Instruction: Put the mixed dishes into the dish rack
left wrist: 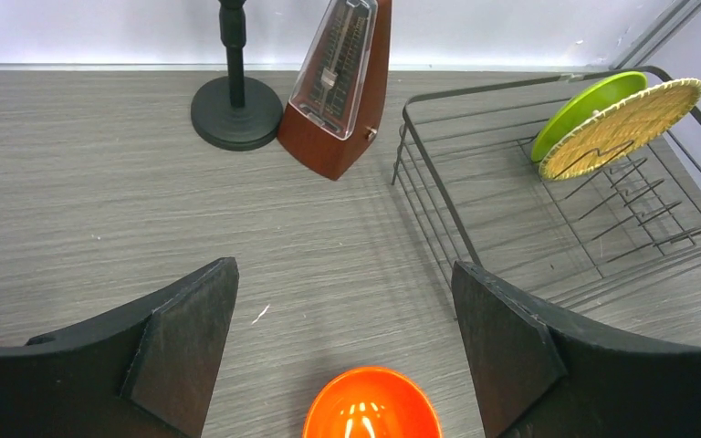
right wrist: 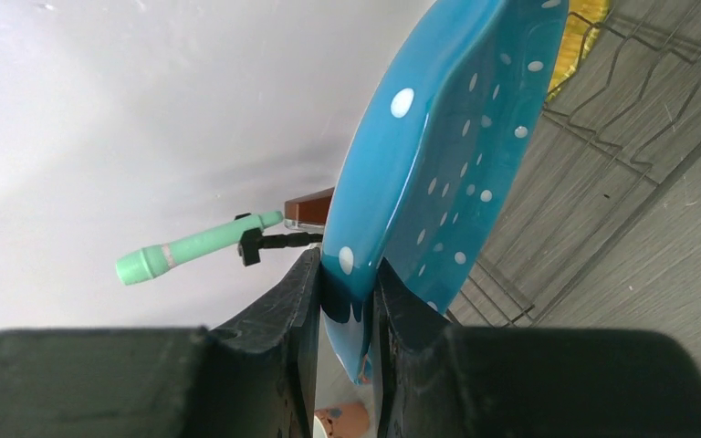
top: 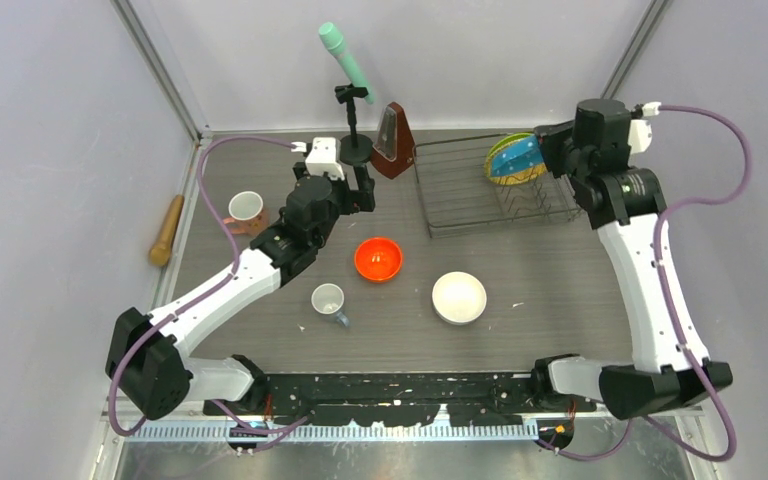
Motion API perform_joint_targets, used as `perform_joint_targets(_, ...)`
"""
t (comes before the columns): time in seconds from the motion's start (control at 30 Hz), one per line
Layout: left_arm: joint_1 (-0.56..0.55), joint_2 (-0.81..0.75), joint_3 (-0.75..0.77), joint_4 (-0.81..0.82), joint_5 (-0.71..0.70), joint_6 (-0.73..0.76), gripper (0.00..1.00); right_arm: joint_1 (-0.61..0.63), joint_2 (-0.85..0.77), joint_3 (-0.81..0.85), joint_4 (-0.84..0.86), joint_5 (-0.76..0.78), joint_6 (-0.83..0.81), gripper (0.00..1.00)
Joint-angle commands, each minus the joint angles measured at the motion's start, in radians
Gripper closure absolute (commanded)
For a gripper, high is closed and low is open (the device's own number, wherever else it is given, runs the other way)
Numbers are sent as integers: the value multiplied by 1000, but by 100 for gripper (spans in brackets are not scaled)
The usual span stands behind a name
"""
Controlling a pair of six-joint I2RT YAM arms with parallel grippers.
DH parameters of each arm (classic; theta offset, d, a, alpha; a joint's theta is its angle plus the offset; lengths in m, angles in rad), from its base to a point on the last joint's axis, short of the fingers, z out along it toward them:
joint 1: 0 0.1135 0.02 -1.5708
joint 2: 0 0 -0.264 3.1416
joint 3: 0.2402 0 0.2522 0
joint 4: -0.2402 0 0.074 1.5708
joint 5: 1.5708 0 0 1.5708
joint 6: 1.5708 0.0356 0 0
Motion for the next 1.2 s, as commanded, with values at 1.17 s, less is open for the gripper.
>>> perform_joint_targets(1.17,-3,10,6,-7,17,-13,11,-157,127,-192,512,-56,22,100)
